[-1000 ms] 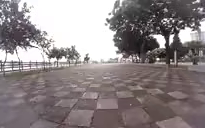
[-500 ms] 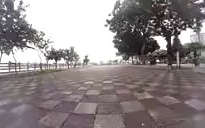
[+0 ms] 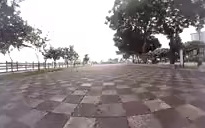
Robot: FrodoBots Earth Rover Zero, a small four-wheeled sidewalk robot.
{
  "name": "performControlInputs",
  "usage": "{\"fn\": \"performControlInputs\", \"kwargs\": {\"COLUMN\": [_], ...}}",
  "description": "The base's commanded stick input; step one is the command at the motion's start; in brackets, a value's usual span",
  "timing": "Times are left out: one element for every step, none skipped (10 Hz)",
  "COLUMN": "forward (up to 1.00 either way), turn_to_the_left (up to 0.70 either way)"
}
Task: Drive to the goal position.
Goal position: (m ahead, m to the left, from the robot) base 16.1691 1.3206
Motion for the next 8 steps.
{"fn": "performControlInputs", "kwargs": {"forward": [1.0, 1.0, 1.0, 1.0, 1.0, 1.0, 1.0, 1.0], "turn_to_the_left": [0.0, 0.0, 0.0, 0.0, 0.0, 0.0, 0.0, 0.0]}}
